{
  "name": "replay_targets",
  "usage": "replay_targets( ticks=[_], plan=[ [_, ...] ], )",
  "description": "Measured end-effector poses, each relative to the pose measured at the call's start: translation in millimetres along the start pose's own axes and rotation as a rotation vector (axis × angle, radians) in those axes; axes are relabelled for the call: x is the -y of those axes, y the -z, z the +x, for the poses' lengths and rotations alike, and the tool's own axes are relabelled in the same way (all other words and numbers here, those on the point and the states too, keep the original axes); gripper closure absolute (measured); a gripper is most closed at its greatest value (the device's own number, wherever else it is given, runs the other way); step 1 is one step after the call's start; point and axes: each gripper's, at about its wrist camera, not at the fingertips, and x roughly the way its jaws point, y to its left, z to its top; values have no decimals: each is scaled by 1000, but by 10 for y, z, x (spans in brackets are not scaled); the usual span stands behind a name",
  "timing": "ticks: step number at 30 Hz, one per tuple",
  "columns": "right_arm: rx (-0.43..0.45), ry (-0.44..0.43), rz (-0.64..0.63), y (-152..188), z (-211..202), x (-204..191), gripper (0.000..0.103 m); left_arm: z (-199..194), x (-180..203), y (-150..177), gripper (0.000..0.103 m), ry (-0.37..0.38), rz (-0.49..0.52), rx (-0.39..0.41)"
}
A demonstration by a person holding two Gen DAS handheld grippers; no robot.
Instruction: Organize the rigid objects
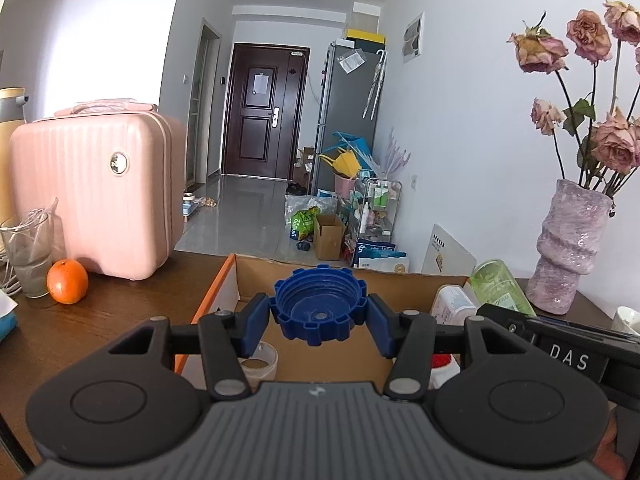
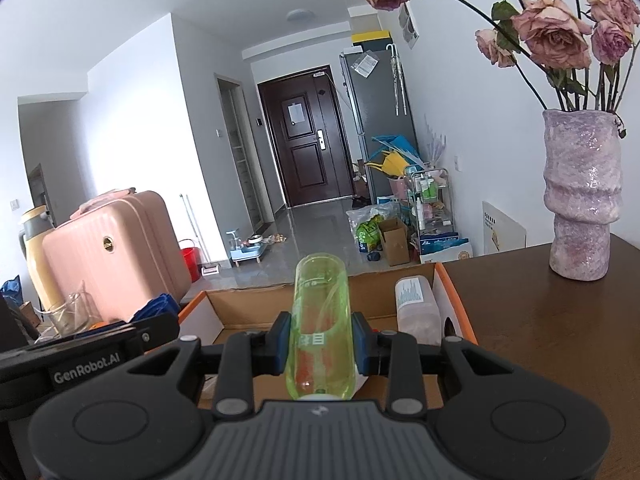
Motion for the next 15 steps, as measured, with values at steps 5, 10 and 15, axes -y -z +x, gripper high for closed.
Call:
replay_targets(
  ticks=[5,10,15],
  plan=[
    [-9,4,-3,-33,131,7,73,155,-17,-31,49,-6,-1,-8],
    [-15,4,-13,-60,261,-7,73,284,-29,-53,49,-13,7,-12],
    [-17,7,-23,-85,368,-16,73,406,-37,-71,49,-20,12,-18]
  ],
)
